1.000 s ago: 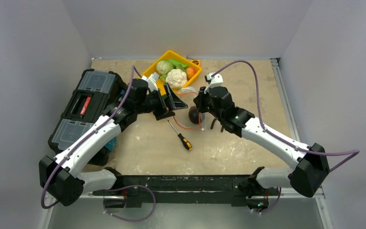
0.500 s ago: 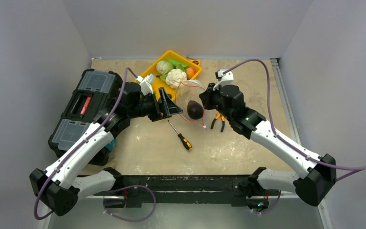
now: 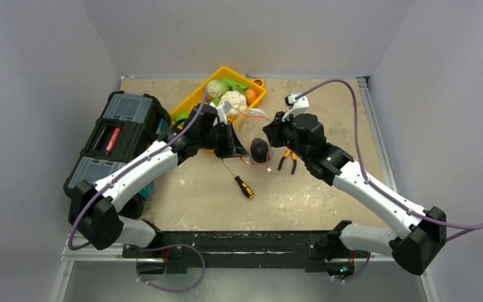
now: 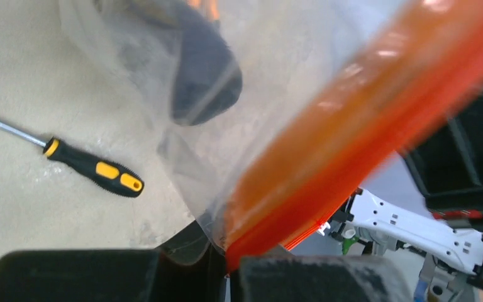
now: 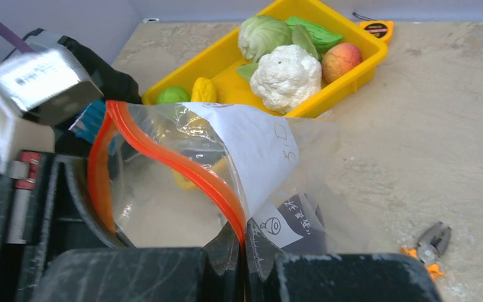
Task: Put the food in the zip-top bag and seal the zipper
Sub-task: Adjust the zipper food storage bag at the center of the board.
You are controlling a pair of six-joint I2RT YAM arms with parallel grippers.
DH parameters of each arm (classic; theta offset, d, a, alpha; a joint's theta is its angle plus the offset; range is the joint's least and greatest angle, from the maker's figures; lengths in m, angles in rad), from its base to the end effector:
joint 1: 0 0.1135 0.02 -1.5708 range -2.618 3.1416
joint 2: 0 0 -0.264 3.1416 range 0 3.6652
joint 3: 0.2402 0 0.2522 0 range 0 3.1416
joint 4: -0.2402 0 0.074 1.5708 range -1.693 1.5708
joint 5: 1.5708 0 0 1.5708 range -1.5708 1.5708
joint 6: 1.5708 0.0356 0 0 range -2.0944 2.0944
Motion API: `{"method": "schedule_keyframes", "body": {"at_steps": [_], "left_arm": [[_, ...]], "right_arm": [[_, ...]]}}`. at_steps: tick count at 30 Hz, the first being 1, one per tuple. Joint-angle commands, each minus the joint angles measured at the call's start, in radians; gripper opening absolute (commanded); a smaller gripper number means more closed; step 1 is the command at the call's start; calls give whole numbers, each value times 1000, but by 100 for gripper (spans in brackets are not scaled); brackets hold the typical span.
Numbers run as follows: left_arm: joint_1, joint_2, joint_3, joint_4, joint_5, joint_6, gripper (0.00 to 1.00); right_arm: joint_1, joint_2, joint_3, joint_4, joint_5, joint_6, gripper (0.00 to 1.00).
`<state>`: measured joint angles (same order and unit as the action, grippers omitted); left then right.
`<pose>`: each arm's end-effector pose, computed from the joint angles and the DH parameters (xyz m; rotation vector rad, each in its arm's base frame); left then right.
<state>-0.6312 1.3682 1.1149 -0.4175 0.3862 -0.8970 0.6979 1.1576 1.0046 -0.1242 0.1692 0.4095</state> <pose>0.2366 -0.1895 0.3023 -0.0966 2.4946 -1.1816 0.2109 0.1690 0.3474 -0.1514 1.8830 0.6126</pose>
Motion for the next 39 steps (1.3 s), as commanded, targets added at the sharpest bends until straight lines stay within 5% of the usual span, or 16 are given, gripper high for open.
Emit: {"method": "schedule_keyframes", "body": {"at_steps": [1, 4, 9, 13, 17, 21, 25, 30, 34, 39], "left_arm": [[-14, -16, 156, 39, 70, 27, 0], [-34, -44, 188, 96, 158, -78, 0], [-56, -97, 135, 171, 226, -198, 0], [-35, -112, 16, 94, 114, -185, 0], [16, -7, -59, 191, 291, -237, 0], [-7, -79, -24, 178, 249, -212, 0], [-23, -97, 60, 96, 243, -180, 0], [-24, -59, -143, 284, 222, -277, 0], [-23, 63, -231, 332, 196, -279, 0], [-29, 3, -104, 156, 144, -165, 0]], "right_arm": [[-3, -57, 32, -43, 116, -29, 0], [-3, -46, 138, -191, 214, -73, 0], [-3, 20, 341, -425, 125, -110, 0], [-3, 38, 262, -370, 97, -105, 0], [-3, 99, 232, -376, 222, -119, 0], [-2, 81, 310, -478, 339, -136, 0], [-2, -39, 348, -445, 209, -151, 0], [-2, -35, 244, -339, 93, -101, 0], [-1, 71, 58, -239, 94, -35, 0], [11, 158, 161, -368, 205, -64, 0]]}}
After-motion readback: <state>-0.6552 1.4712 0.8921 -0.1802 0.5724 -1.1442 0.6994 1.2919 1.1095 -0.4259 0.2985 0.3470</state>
